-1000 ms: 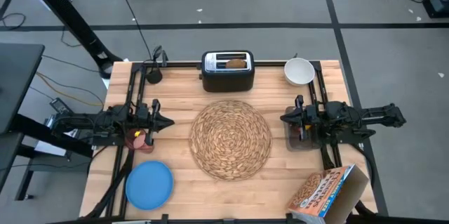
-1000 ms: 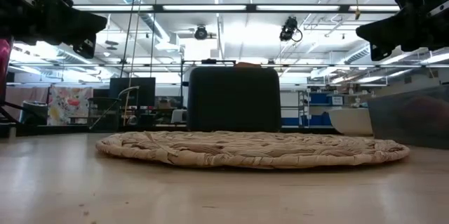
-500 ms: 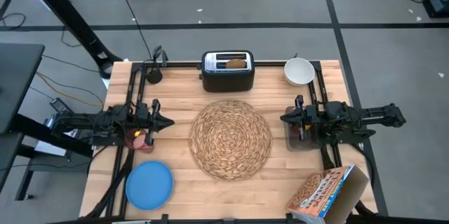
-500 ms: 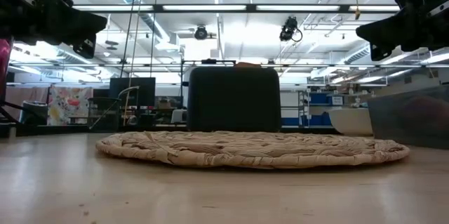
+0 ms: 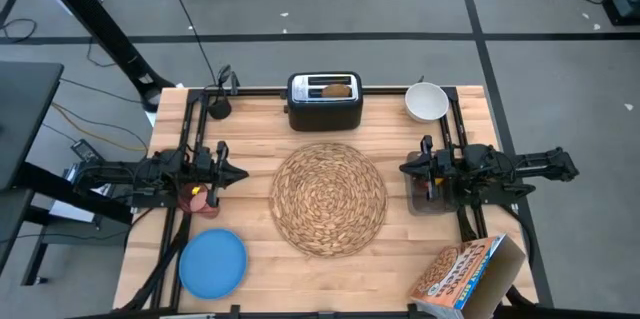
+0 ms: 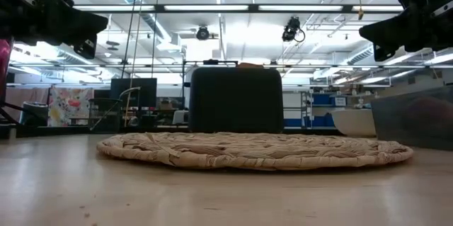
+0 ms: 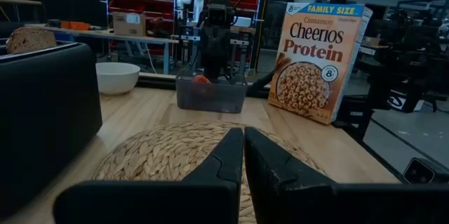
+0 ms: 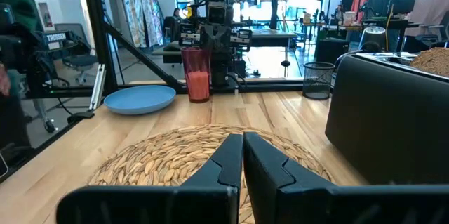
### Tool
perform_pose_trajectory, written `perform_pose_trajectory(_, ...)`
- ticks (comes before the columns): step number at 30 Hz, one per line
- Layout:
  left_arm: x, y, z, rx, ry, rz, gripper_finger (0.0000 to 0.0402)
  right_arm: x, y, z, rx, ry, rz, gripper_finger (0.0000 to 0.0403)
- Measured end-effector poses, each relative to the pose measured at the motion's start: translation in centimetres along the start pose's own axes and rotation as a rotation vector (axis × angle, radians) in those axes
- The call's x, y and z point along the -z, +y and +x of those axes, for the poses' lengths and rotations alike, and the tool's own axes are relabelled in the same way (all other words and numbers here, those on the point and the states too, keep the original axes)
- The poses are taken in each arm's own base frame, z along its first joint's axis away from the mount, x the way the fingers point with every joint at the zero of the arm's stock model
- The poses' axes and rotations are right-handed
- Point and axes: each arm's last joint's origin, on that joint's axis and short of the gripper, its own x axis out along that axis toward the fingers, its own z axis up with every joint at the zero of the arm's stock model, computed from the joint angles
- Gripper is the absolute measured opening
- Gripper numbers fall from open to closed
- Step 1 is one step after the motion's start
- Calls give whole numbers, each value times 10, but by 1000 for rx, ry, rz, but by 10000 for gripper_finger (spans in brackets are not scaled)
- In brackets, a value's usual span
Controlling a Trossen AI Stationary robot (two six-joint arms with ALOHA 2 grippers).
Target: Arrange a breakfast setting
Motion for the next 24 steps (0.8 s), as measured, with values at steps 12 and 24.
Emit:
perform_pose_trajectory(12,-1,0,0,1,-8,-15,23,-5,-8,-1,230,-20,-257,25)
perform_pose_trajectory(24,-17,2,-2,-84,-201,-239,23,-23,-15,-5,448,-181,-205,25)
